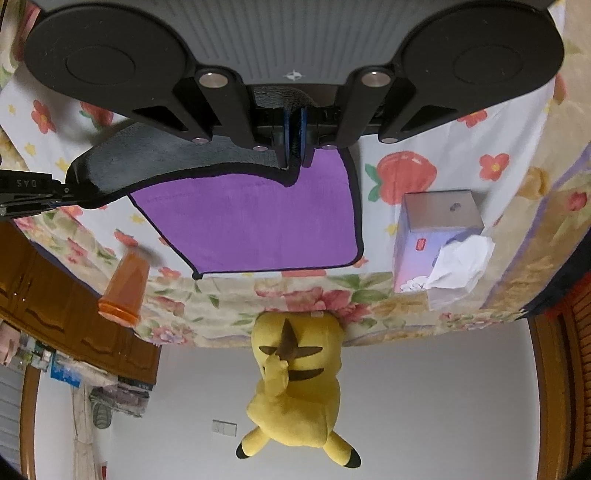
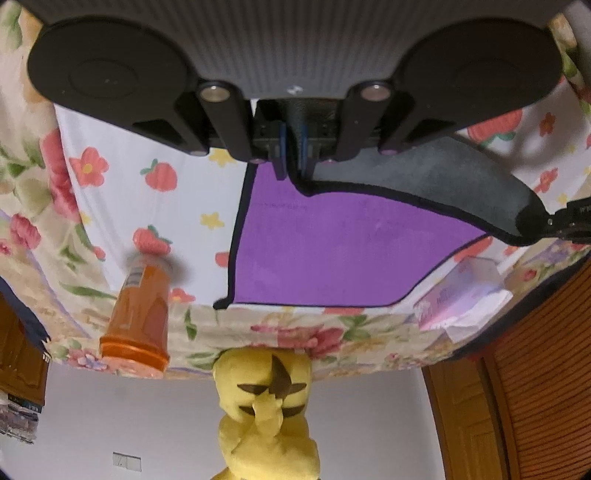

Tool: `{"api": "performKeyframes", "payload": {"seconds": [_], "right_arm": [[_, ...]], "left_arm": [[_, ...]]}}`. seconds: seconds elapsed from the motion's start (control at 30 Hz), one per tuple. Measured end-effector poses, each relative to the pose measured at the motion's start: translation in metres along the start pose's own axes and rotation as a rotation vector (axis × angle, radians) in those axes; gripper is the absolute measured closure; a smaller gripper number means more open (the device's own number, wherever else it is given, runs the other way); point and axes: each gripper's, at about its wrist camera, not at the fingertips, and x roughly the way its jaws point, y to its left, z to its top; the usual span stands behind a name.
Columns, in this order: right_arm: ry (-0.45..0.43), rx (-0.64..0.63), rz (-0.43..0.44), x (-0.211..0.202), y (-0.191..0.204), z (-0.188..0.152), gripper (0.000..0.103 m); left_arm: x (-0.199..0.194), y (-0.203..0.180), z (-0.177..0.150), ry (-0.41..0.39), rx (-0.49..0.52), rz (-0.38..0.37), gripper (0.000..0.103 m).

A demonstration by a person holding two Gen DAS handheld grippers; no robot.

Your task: Fold towel

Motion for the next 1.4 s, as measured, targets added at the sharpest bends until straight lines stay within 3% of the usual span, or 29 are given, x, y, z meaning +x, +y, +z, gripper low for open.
{"api": "performKeyframes", "payload": {"seconds": [0.53,1.4], "right_arm": [[-0.058,-0.023,0.036,0.003,0.000,0.016,0.095],[-0.055,-0.060,0.045,0.027,-0.009,0.024,0.095]], "left_arm": [[0.006,0.002,0.009,-0.034,-0.004,0.000,0.095],[0.034,0.010,0.020,-0.036,0.015,0.017,0.095]]}}
